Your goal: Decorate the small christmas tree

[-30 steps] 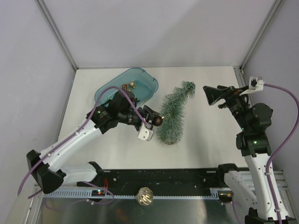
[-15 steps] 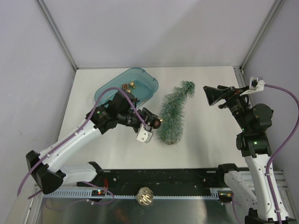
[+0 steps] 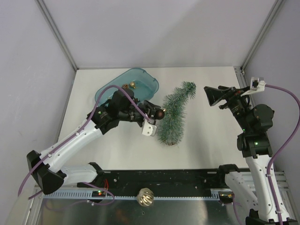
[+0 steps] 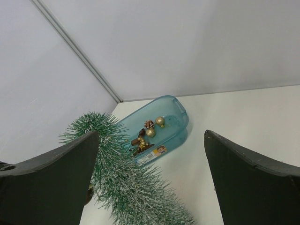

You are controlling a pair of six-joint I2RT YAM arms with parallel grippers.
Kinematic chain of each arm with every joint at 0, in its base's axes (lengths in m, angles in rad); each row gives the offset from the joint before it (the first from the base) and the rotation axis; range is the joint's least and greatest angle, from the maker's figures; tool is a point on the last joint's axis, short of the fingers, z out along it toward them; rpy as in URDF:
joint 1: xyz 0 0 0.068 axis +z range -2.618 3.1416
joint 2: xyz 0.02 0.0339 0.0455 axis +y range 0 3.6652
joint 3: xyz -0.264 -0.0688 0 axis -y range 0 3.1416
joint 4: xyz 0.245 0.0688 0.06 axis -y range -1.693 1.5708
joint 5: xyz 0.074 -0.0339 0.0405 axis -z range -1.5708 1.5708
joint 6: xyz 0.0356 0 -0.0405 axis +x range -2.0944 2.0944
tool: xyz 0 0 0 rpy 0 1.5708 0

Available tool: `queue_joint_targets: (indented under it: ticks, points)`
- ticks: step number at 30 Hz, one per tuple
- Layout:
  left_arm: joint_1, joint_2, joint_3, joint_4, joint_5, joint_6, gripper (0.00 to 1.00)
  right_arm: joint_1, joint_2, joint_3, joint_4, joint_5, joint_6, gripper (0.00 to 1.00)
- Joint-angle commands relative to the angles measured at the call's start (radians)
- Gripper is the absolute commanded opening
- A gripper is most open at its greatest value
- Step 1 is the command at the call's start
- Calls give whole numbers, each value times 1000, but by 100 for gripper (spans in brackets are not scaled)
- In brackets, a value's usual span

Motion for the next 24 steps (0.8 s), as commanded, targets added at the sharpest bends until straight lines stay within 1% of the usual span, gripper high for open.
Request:
queue_joint_targets:
  ticks: [1, 24]
  points:
    - [-4, 6, -18, 104, -18, -64, 0, 1, -11, 3, 42, -10, -7, 99]
    - [43, -98, -217, 143, 24, -164, 0, 0, 0, 3, 63, -16, 3, 99]
